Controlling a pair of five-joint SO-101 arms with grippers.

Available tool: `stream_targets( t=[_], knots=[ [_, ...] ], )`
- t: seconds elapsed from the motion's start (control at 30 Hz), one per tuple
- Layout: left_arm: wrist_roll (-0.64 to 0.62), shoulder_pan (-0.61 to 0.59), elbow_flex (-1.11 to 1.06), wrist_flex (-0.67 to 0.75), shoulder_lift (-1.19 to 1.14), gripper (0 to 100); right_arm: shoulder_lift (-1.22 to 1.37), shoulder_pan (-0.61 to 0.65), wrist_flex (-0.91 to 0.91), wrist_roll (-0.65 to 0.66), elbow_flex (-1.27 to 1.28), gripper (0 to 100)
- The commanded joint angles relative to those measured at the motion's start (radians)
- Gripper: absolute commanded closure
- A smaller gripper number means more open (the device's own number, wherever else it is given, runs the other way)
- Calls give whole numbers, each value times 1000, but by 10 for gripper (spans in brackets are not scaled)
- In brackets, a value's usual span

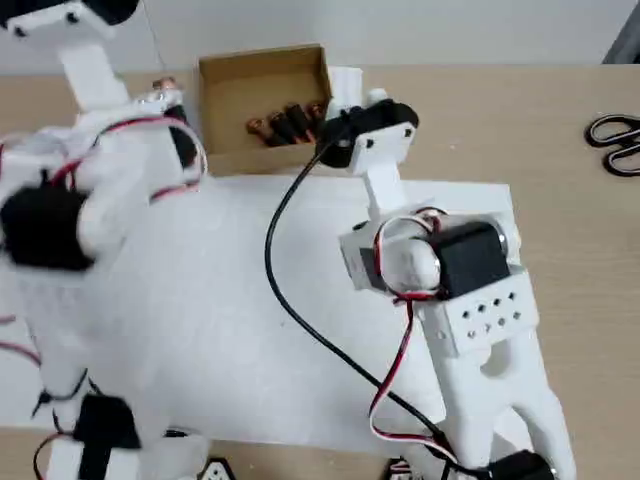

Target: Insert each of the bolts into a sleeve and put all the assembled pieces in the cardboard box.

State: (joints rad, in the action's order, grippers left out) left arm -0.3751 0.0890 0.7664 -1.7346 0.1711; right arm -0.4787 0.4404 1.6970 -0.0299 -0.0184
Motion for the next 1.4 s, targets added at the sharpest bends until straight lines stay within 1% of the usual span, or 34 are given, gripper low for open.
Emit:
stream_targets(
  t=[0.0, 0.17, 0.33, 0.47, 0.67, 0.73, 0.8, 0.9, 0.97, 1.03, 1.13, 1.23, 1.37],
  knots=[
    [-6, 58, -61, -12, 120, 995, -61, 25, 16, -12, -32, 995],
    [-9, 61, -314, -14, 292, 995, -157, 77, 21, -14, 124, 995],
    [-11, 69, -636, 77, 523, 995, -285, 77, -16, -14, 276, 995],
    [-6, 61, -960, 244, 752, 995, -374, 77, -77, -14, 394, 995],
    [-12, 61, -1434, 582, 1117, 995, -518, 84, -297, -14, 603, 995],
    [-12, 66, -1552, 658, 1217, 995, -564, 84, -358, -14, 677, 995],
    [-12, 71, -1647, 701, 1290, 995, -605, 105, -415, -14, 746, 995],
    [-17, 71, -1733, 712, 1341, 995, -662, 183, -498, -12, 845, 995],
    [-54, 72, -1758, 715, 1347, 995, -693, 243, -550, -12, 910, 995],
    [-89, 75, -1764, 723, 1347, 995, -723, 271, -601, -12, 976, 995],
    [-123, 123, -1767, 735, 1347, 995, -768, 308, -673, -12, 1056, 995],
    [-186, 183, -1761, 736, 1352, 995, -811, 348, -750, -12, 1134, 995],
    [-209, 196, -1761, 801, 1353, 995, -874, 372, -805, -9, 1247, 995]
  ],
)
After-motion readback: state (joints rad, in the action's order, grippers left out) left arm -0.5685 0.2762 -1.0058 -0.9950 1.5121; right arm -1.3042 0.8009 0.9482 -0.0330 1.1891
